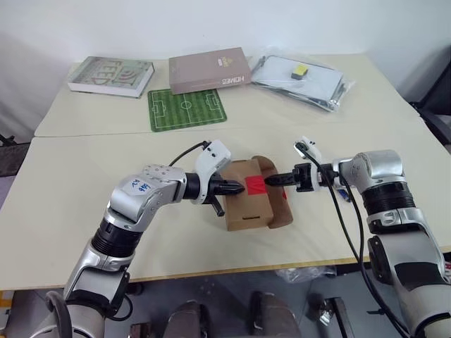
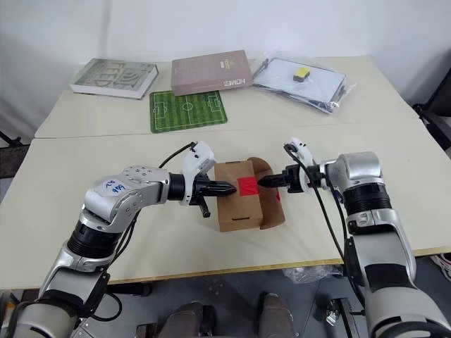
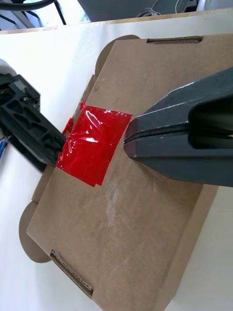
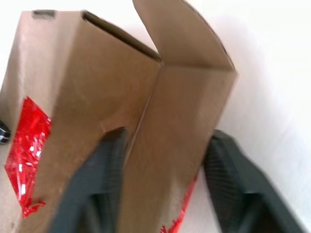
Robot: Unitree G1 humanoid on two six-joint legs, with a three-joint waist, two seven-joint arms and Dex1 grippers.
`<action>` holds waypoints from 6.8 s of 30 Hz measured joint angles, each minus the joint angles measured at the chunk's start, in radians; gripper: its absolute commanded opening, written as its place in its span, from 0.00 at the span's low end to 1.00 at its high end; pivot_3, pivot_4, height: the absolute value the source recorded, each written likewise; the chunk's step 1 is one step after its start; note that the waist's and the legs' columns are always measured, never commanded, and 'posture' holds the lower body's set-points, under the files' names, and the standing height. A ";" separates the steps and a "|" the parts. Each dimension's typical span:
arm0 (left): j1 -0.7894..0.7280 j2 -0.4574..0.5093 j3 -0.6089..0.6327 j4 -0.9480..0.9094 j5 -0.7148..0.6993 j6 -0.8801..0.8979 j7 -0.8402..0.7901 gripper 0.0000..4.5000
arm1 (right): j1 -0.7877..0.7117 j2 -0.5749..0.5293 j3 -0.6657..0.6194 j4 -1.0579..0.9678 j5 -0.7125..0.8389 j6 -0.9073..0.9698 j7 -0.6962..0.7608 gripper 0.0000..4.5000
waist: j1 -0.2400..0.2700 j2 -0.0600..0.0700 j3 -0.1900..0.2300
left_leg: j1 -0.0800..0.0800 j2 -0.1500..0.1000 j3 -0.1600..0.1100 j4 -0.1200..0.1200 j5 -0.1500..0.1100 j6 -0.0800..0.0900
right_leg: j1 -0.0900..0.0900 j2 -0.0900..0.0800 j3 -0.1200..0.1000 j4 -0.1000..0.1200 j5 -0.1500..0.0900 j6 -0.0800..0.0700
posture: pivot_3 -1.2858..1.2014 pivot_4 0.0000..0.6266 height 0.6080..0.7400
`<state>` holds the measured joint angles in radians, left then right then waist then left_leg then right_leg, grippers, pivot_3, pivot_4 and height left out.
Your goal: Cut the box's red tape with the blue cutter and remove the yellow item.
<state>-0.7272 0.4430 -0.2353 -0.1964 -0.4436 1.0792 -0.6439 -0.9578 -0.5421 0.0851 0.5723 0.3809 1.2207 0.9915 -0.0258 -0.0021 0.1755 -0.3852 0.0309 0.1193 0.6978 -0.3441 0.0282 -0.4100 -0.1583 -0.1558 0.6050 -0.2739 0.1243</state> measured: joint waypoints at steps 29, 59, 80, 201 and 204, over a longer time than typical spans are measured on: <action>0.011 -0.036 0.019 0.052 0.004 -0.104 -0.004 0.00 | 0.021 -0.050 -0.252 -0.612 0.508 0.389 -0.825 0.01 | 0.027 0.001 0.000 | -0.002 -0.002 0.000 0.001 0.000 0.000 | -0.002 -0.002 0.000 0.001 0.000 0.000 | 0.52 0.24 1.00; -0.041 -0.081 0.139 0.042 -0.163 -0.014 -0.045 0.00 | 0.035 -0.350 0.027 -0.610 1.572 0.044 -1.675 0.01 | 0.034 -0.001 0.001 | -0.006 -0.001 0.001 0.000 0.000 0.001 | -0.004 -0.003 -0.001 -0.003 0.000 0.001 | 0.52 0.24 1.00; -0.068 0.305 -0.130 -0.051 0.055 -0.199 -0.304 0.00 | 0.029 -0.378 0.039 -0.605 1.572 0.025 -1.674 0.01 | 0.024 -0.001 0.001 | -0.004 0.006 0.001 -0.001 0.000 0.001 | -0.004 -0.001 0.000 -0.003 0.000 -0.001 | 0.52 0.24 1.00; 0.119 0.413 0.389 0.109 0.378 0.072 0.044 0.16 | 0.503 -0.401 -0.283 -0.758 0.328 -0.703 0.164 1.00 | 0.043 -0.008 0.006 | -0.008 0.000 0.003 0.007 0.000 0.002 | -0.010 0.000 0.005 0.007 0.001 0.000 | 0.52 0.24 1.00; 0.155 0.421 0.443 0.028 0.354 0.141 0.056 0.37 | 0.448 -0.385 -0.238 -0.687 0.294 -0.726 0.201 1.00 | 0.054 -0.008 0.006 | -0.007 0.000 0.002 0.008 0.000 0.002 | -0.007 -0.001 0.005 0.006 0.001 0.000 | 0.52 0.24 1.00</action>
<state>-0.5722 0.8644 0.2078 -0.1687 -0.0893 1.2207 -0.5876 -0.5098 -0.9270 -0.1531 -0.1147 0.6753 0.4945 1.1929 0.0283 -0.0105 0.1816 -0.3918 0.0306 0.1217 0.7063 -0.3440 0.0304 -0.4172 -0.1589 -0.1506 0.6113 -0.2728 0.1243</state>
